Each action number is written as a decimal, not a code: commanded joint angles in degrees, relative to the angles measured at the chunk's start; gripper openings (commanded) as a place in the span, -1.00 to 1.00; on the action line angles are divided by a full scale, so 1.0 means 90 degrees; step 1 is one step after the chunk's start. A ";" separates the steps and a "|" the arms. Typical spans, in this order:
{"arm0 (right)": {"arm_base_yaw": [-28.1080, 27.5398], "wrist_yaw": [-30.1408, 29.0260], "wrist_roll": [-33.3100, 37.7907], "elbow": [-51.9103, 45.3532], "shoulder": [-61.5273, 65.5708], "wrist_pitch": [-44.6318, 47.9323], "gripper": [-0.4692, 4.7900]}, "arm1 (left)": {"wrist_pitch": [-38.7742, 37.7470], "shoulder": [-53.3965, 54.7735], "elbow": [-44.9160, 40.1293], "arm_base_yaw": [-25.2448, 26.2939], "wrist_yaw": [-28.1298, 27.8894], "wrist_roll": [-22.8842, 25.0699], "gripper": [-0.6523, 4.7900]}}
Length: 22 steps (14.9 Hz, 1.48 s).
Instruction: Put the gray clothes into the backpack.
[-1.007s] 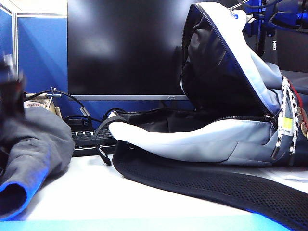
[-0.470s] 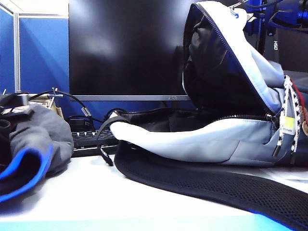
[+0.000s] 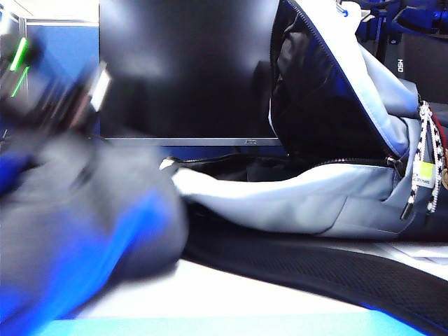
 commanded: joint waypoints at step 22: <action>-0.0002 -0.0219 0.0415 0.0070 -0.0102 0.0787 -0.85 | 0.2523 0.4663 0.6118 -0.2382 0.0593 -0.1605 -0.78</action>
